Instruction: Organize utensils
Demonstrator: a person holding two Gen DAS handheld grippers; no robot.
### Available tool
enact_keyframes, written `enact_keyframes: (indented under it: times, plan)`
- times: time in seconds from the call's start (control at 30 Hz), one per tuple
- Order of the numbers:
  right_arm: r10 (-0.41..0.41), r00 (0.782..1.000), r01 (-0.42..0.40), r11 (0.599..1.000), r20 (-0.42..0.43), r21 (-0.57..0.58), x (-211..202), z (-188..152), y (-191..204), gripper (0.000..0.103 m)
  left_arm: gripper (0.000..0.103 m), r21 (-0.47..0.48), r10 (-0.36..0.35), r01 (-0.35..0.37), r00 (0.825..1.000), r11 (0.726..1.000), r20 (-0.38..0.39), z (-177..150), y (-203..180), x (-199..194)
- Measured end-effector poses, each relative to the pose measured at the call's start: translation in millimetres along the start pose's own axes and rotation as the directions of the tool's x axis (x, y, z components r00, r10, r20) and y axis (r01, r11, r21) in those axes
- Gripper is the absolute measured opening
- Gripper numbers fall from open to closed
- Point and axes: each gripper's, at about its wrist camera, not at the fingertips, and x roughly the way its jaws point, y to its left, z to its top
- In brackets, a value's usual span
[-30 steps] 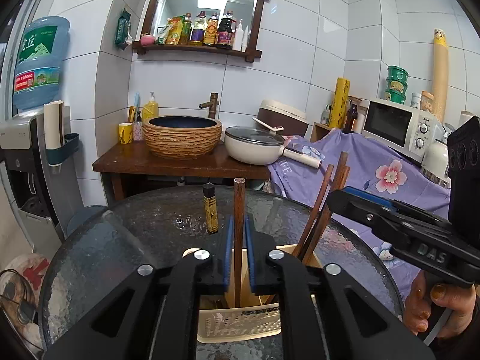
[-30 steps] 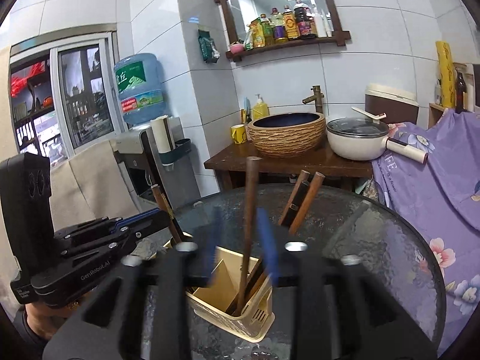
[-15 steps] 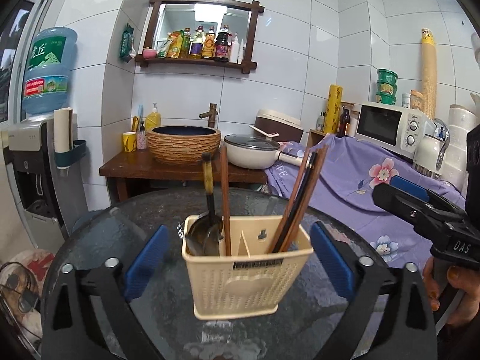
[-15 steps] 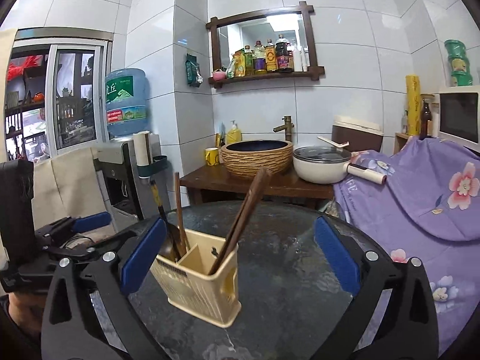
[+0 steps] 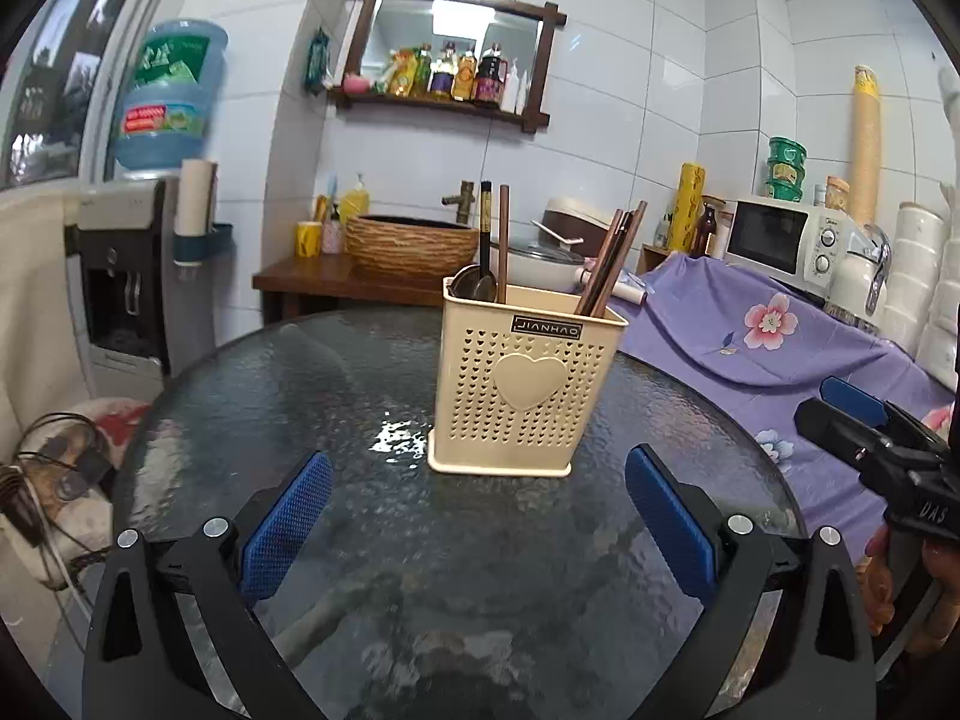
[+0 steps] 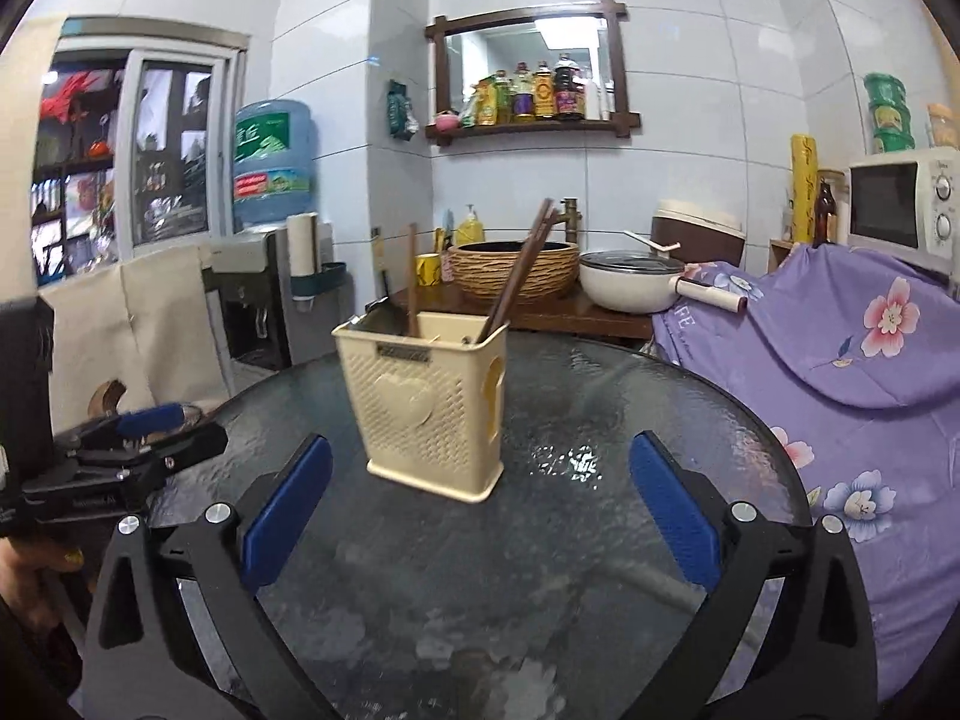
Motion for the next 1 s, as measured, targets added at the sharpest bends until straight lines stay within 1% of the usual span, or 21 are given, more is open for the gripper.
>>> enact_keyframes:
  times: [0.17, 0.23, 0.33, 0.4, 0.43, 0.6, 0.67, 0.83, 1.0]
  plan:
    - [0.033, 0.999, -0.034, 0.999, 0.030, 0.029, -33, -20, 14, 0.097, 0.096, 0.018, 0.049, -0.050, 0.997, 0.999, 0.067, -12, -5, -41]
    - [0.038, 0.998, -0.040, 0.998, 0.048, 0.043, -45, -23, 16, 0.097, 0.096, 0.006, 0.074, -0.075, 0.993, 0.997, 0.092, -14, -4, -58]
    - [0.043, 0.995, -0.047, 0.998, 0.093, 0.047, -68, -26, 19, 0.097, 0.096, -0.015, 0.077, -0.076, 0.990, 0.997, 0.116, -15, -1, -78]
    - [0.038, 0.991, -0.043, 0.998, 0.125, 0.036, -83, -28, 23, 0.097, 0.096, -0.016, 0.071, -0.070, 0.989, 0.997, 0.128, -14, -2, -89]
    - [0.036, 0.991, -0.040, 0.999, 0.128, 0.031, -86, -29, 24, 0.097, 0.096, -0.009, 0.070, -0.069, 0.988, 0.998, 0.135, -14, -4, -94]
    - [0.040, 0.985, -0.039, 0.999, 0.167, -0.013, -108, -29, 33, 0.097, 0.096, 0.036, 0.076, -0.083, 0.984, 0.996, 0.160, -15, -15, -107]
    - [0.046, 0.985, -0.045, 0.999, 0.169, -0.011, -113, -27, 33, 0.097, 0.096, 0.051, 0.061, -0.070, 0.984, 0.996, 0.169, -16, -22, -110]
    - [0.054, 0.982, -0.055, 0.999, 0.179, 0.000, -119, -25, 30, 0.097, 0.096, 0.106, 0.045, -0.065, 0.983, 0.992, 0.178, -18, -35, -111]
    - [0.053, 0.982, -0.053, 0.999, 0.181, -0.005, -120, -24, 31, 0.097, 0.096, 0.104, 0.026, -0.045, 0.983, 0.994, 0.181, -19, -35, -114]
